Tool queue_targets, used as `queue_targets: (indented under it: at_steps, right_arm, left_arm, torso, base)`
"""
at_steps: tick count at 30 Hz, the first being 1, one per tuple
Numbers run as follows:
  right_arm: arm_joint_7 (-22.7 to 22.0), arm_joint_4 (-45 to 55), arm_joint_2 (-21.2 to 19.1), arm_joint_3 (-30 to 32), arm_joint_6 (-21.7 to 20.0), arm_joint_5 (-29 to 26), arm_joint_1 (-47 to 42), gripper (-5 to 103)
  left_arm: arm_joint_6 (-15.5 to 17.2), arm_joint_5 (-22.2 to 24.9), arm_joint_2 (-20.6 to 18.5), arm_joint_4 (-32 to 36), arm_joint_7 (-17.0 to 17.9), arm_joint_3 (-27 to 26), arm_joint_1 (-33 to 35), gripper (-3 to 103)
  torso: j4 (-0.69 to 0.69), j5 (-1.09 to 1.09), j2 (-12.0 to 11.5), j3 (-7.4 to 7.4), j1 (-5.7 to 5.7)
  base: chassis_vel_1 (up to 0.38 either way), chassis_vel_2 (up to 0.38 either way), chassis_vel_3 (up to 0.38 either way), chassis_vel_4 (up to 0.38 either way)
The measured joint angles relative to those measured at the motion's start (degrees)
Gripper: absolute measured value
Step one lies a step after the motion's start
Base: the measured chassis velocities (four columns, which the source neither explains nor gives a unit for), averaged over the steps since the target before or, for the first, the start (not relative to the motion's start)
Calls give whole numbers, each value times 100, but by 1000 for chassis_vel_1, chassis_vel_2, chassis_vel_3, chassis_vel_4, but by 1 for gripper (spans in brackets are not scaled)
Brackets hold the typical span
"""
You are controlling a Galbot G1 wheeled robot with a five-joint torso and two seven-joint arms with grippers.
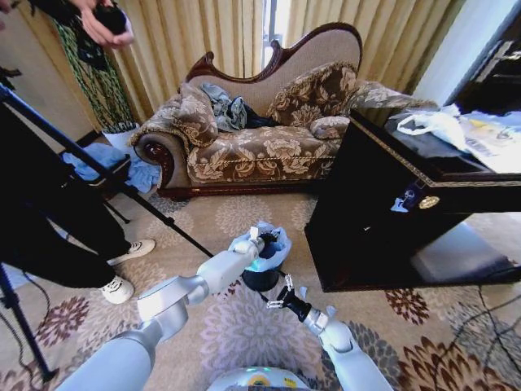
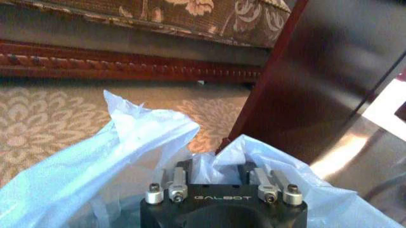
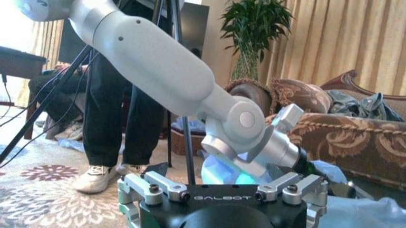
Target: Place a garbage bag over the trash bin.
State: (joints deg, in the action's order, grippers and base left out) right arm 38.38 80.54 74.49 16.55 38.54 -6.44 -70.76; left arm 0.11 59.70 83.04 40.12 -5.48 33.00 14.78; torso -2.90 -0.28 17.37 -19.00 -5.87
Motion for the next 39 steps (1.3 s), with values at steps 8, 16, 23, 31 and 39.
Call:
queue_targets:
  at_steps: [8,16,23,31,39]
  right_arm:
    - [-8,81,-15,82,36,-9,-107,100]
    - [-28,140,-6,159,71,-31,-215,100]
    - [-143,199,-4,301,102,-1,-322,100]
    - [-1228,184,82,456,49,594,-348,100]
    - [-1833,204,122,553,-26,860,-409,100]
  left_arm:
    - [-20,-146,-212,274,100,-236,-50,81]
    - [109,74,-723,1020,113,-356,28,100]
    - [329,953,-839,1473,447,-575,107,100]
    - [619,2556,-441,1423,1372,-1377,126,100]
    - [782,1438,-625,1542,999,-1038,358,100]
  torso:
    - [0,0,0,0,0]
    - [1,0,0,0,0]
    - [1,0,0,0,0]
    - [-1,1,0,-1,0]
    - [2,-1,0,0,1]
  base:
    - [0,0,0,0]
    - [0,0,0,0]
    - [0,0,0,0]
    - [0,0,0,0]
    - [0,0,0,0]
